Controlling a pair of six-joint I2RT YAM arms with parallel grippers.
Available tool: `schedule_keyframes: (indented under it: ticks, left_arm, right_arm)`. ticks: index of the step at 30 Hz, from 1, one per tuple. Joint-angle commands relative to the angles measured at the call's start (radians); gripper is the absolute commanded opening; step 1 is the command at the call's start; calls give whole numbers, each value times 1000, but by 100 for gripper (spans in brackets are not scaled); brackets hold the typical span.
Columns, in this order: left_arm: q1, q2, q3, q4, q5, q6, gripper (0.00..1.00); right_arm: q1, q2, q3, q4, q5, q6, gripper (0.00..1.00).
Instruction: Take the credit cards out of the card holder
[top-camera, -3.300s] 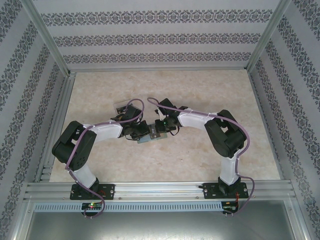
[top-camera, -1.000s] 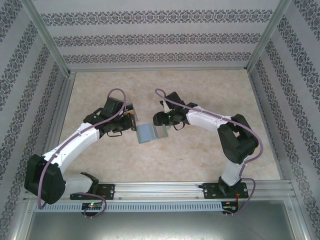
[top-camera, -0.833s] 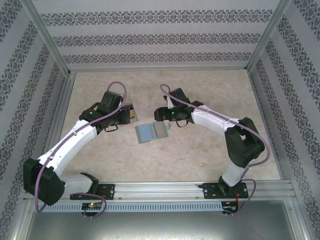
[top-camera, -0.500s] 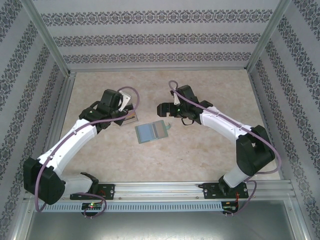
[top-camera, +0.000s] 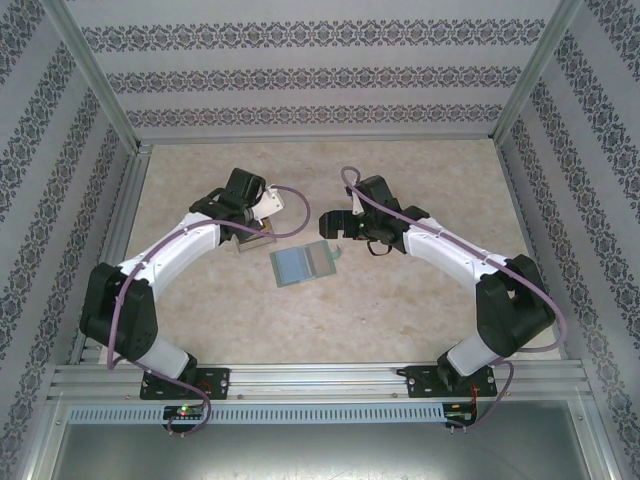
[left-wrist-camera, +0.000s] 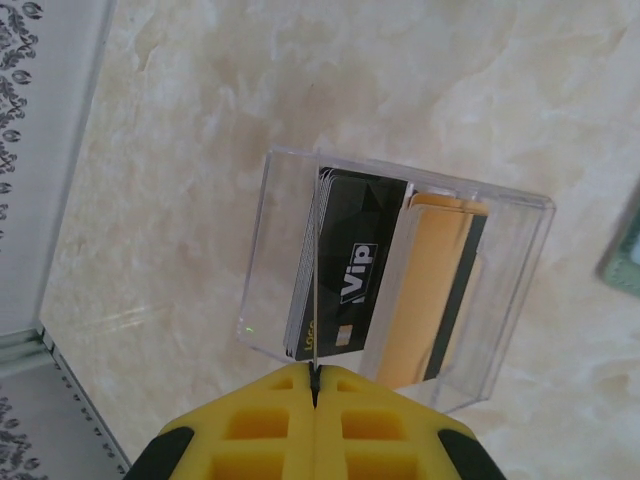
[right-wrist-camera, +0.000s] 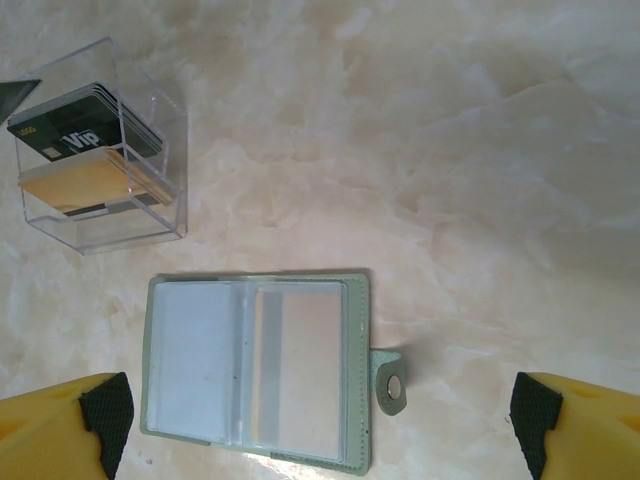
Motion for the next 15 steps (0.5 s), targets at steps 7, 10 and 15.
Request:
schedule_keyframes:
  ticks: [7,10,15]
  left_arm:
    - [28,42,33,-3,0,127,0]
    - [28,43,26,-4,11,129,0]
    - [28,62,19,-5,10,131,0]
  right_arm:
    - [-14,11,6,3,2,11,98]
    - [-15,22,10,4,-2,10,98]
    - [-15,37,20,5,-12,10,98]
